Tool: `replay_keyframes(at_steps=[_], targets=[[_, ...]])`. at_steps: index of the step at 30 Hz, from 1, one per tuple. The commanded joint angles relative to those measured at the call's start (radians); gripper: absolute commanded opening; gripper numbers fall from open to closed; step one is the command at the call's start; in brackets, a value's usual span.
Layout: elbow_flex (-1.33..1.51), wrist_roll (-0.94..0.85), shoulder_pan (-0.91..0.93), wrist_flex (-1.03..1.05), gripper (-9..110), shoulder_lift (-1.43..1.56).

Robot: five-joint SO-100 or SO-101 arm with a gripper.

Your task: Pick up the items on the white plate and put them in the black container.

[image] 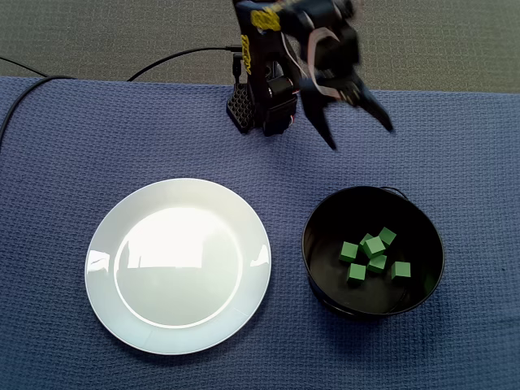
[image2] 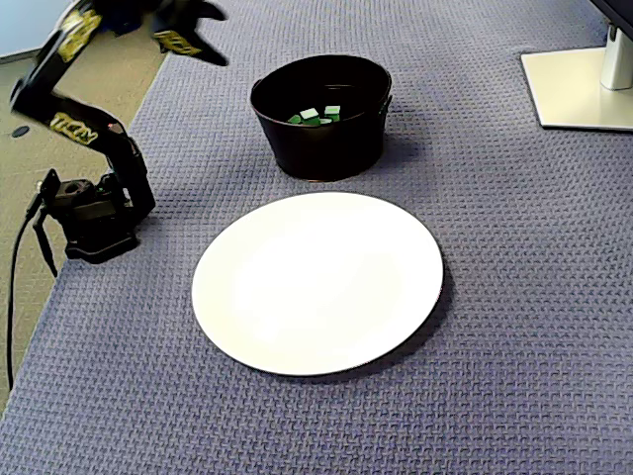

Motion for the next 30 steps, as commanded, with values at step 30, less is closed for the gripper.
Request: replay_keyframes(at_steps=[30], targets=[[1.246,-0.603,0.528,-0.235,25,0.719]])
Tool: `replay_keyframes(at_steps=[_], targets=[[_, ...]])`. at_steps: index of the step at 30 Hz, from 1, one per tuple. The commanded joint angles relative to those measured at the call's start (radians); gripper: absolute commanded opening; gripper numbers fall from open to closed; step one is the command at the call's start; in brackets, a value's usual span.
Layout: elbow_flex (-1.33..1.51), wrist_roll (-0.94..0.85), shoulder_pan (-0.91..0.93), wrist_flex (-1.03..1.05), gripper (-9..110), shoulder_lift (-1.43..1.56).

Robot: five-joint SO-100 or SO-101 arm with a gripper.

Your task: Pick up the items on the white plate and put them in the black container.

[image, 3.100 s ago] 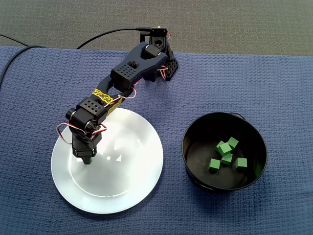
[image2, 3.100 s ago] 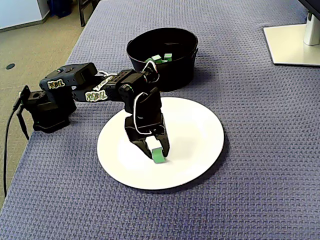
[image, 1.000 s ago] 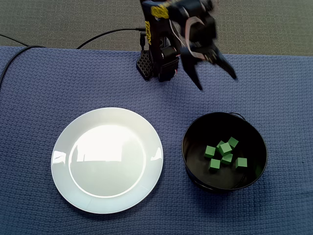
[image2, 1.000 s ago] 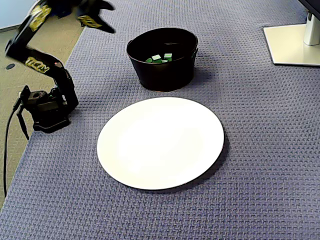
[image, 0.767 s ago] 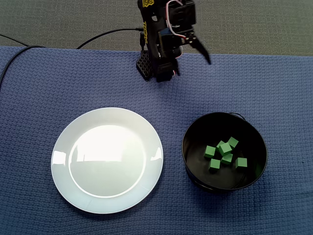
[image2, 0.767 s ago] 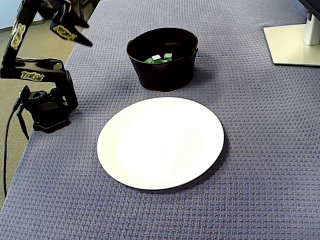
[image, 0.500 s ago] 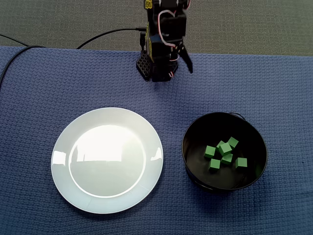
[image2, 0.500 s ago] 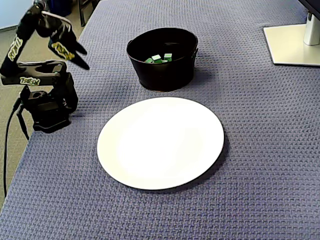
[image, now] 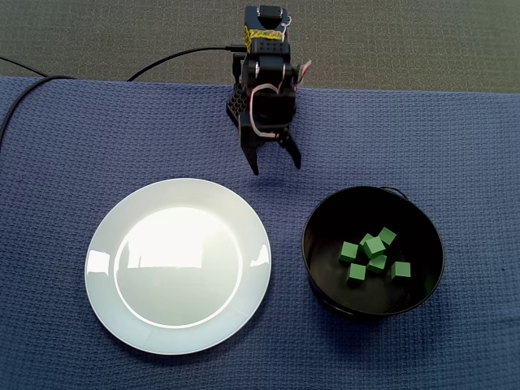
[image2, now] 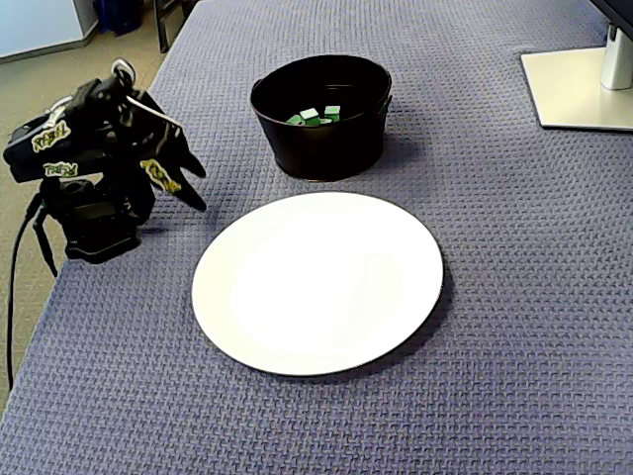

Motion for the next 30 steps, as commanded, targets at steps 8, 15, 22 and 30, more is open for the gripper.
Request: replay_keyframes(at_steps=[8,15,22,30], targets=[[0.038,0.176,-0.023,0.155,24,0.008],[0.038,0.262,-0.014,0.218,29,0.008],[0.038,0.236,0.002,0.221,25,0.008],[0.038,0.236,0.002,0.221,24,0.008]])
